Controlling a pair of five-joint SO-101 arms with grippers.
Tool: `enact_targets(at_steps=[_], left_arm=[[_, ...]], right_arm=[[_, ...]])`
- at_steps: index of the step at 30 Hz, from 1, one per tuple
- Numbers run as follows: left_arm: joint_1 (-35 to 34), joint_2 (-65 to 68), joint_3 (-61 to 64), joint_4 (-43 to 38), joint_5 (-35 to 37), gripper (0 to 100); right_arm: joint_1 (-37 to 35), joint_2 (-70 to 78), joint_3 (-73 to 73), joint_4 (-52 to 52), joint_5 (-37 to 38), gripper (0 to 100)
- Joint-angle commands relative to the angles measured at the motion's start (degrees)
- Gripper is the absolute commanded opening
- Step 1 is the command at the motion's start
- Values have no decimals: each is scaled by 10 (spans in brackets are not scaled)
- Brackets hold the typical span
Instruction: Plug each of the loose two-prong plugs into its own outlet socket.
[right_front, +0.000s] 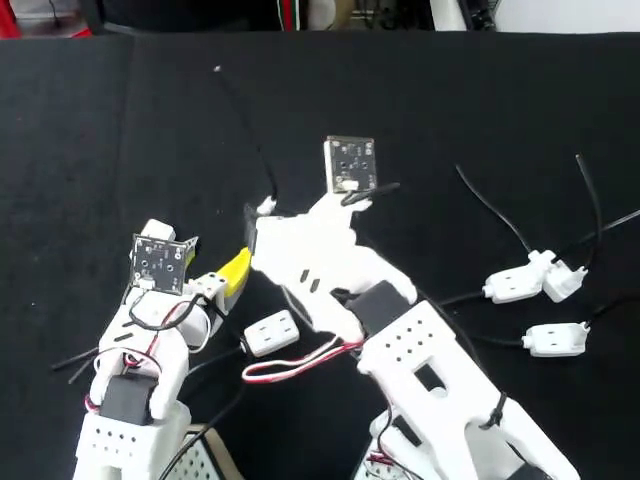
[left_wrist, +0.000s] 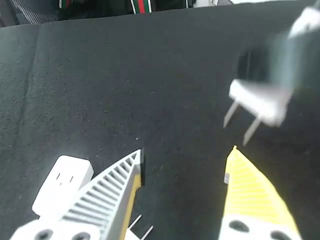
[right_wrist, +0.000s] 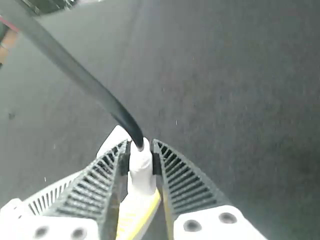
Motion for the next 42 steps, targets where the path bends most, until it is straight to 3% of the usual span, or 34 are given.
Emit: enact_targets(at_steps=[1,22,25,30,35,42], left_arm=[[0,-5,-40,-17,66,266],[-26,-5,-44,-13,75,266],[-26,-5,-49,19,67,266],[-38,-5,-66,120,-25,266],[-140,-5,-97,190,-60,266],[-348,-5,-47,194,-58,269]], right_arm=[[-60,-12,0,14,40,11],[-69,-12,-28,92,67,11],[-55,-12,-30,90,68,11],[-2,-2,-80,159,104,11],[-3,56,-115,237,134,11],[-1,84,-100,292,170,11]])
